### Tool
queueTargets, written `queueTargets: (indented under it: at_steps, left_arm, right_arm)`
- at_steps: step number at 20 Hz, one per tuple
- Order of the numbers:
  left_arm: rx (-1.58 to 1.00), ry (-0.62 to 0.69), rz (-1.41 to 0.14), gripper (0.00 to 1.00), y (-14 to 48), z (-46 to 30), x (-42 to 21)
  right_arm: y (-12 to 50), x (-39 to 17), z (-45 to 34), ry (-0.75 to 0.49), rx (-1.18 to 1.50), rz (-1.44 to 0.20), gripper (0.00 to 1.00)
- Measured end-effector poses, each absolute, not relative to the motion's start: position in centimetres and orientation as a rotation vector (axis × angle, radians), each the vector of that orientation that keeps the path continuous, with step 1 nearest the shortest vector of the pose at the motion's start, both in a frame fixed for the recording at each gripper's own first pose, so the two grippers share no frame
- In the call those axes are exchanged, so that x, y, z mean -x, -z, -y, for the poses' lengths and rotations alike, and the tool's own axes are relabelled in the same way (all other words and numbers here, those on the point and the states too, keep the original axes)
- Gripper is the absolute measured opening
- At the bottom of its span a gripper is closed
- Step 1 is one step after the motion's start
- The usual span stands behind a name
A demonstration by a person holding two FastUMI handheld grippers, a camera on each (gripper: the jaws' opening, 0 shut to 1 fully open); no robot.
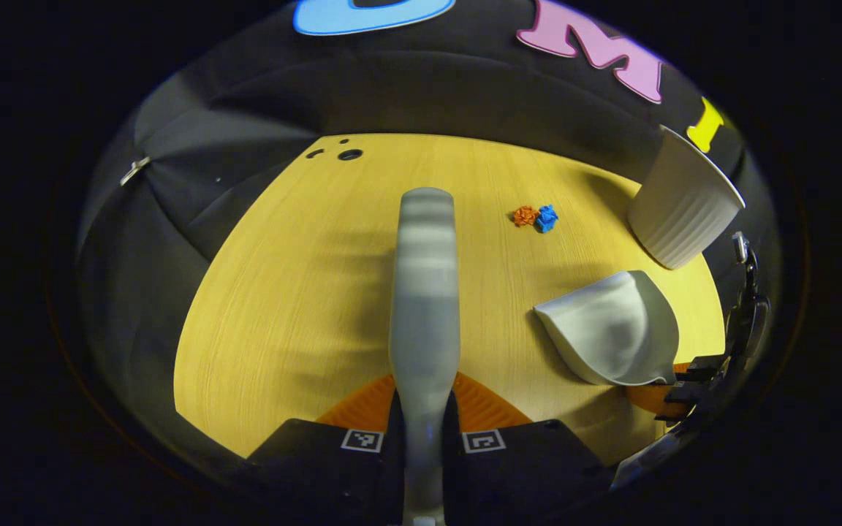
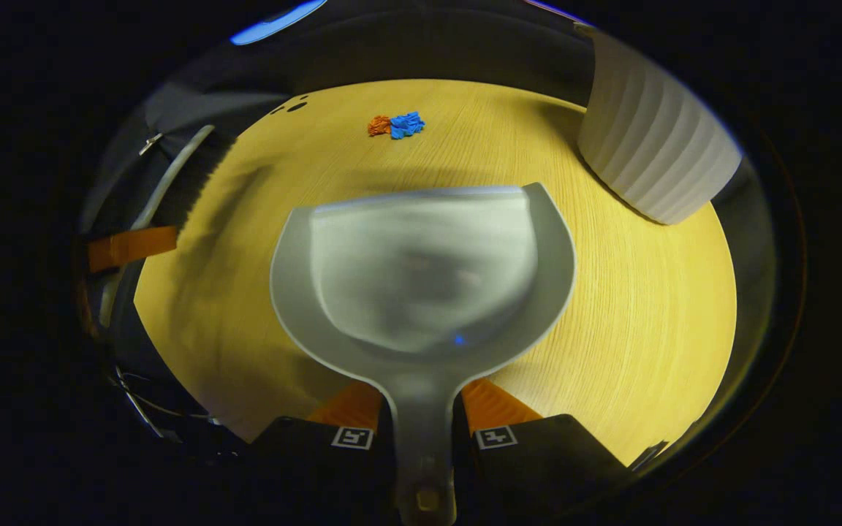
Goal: Pick up the small broom and dustpan from the desktop, sweep the trash into the dustpan with the broom, and then empty the trash into the garbage bin.
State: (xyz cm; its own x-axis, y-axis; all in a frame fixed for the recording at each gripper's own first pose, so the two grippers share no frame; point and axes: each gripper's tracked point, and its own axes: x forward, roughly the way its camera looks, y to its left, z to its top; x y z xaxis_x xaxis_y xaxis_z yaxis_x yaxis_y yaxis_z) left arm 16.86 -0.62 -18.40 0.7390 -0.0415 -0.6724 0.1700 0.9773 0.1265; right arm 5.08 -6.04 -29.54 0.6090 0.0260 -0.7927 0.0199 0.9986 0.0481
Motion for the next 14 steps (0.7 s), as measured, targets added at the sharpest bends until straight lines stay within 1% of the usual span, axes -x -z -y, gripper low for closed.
queueTargets:
  at_steps: [1,2,4,5,6,7,9,10,13,14]
  left_arm:
    - [-0.216,0.135,-0.736,0.24,18.4,1.0,-18.1]
    - [-0.253,0.153,-0.737,0.25,18.3,1.3,-19.3]
    - [-0.322,0.191,-0.738,0.25,18.1,2.2,-22.3]
    - [-0.353,0.21,-0.741,0.25,18.1,2.7,-23.9]
    - [-0.4,0.23,-0.738,0.25,17.9,3.2,-25.4]
    - [-0.468,0.237,-0.721,0.25,17.7,3.3,-27.0]
    - [-0.593,0.269,-0.71,0.25,18.0,4.5,-29.9]
    - [-0.633,0.305,-0.72,0.25,18.6,5.5,-30.9]
    - [-0.748,0.373,-0.715,0.25,18.8,7.9,-33.8]
    - [-0.787,0.389,-0.711,0.24,18.9,8.5,-34.9]
  right_arm:
    - [29.6,-5.1,6.3,-0.013,-0.043,-0.915,0.35]
    - [29.4,-5.1,6.6,-0.022,-0.036,-0.913,0.32]
    - [29.1,-5.0,7.6,-0.035,-0.013,-0.915,0.32]
    - [29.0,-4.9,8.0,-0.039,-0.008,-0.917,0.35]
    - [29.0,-4.9,8.6,-0.043,0.001,-0.919,0.35]
    - [29.1,-4.6,9.0,-0.054,0.013,-0.926,0.39]
    - [28.9,-4.1,10.1,-0.073,0.039,-0.931,0.32]
    - [28.7,-3.8,10.7,-0.078,0.052,-0.931,0.39]
    - [28.4,-3.4,11.8,-0.095,0.069,-0.933,0.39]
    - [28.4,-3.3,12.1,-0.099,0.07,-0.935,0.35]
